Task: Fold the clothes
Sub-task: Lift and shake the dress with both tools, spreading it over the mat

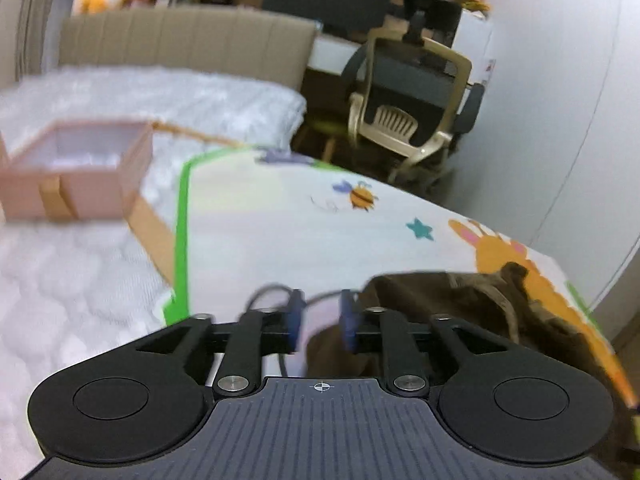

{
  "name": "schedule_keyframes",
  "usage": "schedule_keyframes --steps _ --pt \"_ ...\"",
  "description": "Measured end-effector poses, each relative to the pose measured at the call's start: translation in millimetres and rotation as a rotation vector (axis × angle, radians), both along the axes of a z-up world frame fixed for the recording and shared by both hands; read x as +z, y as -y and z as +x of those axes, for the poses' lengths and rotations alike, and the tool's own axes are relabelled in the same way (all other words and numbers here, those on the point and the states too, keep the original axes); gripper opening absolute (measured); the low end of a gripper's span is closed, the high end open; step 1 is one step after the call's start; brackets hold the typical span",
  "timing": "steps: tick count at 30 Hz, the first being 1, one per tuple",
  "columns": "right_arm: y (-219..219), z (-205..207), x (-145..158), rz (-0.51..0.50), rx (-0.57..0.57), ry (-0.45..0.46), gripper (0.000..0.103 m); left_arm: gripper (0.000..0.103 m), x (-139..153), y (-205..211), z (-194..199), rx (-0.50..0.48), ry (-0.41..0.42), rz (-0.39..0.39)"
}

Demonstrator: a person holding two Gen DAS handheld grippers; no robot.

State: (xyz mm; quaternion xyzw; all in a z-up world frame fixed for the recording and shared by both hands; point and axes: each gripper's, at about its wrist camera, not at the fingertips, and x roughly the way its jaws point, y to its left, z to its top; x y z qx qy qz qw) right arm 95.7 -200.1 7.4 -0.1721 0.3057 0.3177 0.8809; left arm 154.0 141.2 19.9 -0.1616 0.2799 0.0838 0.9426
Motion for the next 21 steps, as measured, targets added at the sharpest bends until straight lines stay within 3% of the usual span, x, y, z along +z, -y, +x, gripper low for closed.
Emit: schedule_keyframes --steps 1,2,3,4,6,8,11,13,15,16,18,19,20,21 --pt "-4 4 -1 -0.025 0.006 -0.005 0.069 0.05 0 -1 -1 -0.023 0.005 -0.014" --pt "-9 8 -3 -0.049 0.013 -0.009 0.04 0.06 3 4 0 -0.065 0.015 -0.002" --pt "-13 12 -4 -0.074 0.019 -0.014 0.022 0.071 5 11 3 -0.108 0.018 0.017" --pt "-17 16 -6 -0.099 0.026 -0.018 0.018 0.076 6 18 6 -0.143 0.017 0.039" --pt "-12 22 0 -0.198 0.005 0.085 0.01 0.083 7 36 18 -0.201 0.014 0.093" --pt "-5 28 6 -0.299 -0.018 0.197 0.01 0.089 3 50 30 -0.243 0.005 0.149" --pt "1 41 10 -0.445 -0.055 0.364 0.004 0.091 -11 62 56 -0.274 -0.044 0.231" --pt "-2 68 8 -0.489 -0.093 0.447 0.002 0.09 -24 63 74 -0.275 -0.087 0.249" --pt "-8 98 7 -0.509 -0.135 0.501 0.002 0.082 -37 63 90 -0.274 -0.127 0.255" --pt "-8 113 11 -0.457 -0.141 0.451 0.002 0.076 -43 63 96 -0.271 -0.147 0.259" --pt "-8 141 21 -0.341 -0.149 0.335 0.002 0.036 -50 58 98 -0.245 -0.168 0.278" --pt "-8 155 26 -0.283 -0.152 0.277 0.003 0.028 -52 55 99 -0.23 -0.176 0.288" --pt "-6 162 31 -0.188 -0.146 0.186 0.009 0.02 -55 52 100 -0.214 -0.183 0.299" --pt "-4 166 33 -0.104 -0.138 0.09 0.024 0.02 -56 48 99 -0.203 -0.186 0.306"
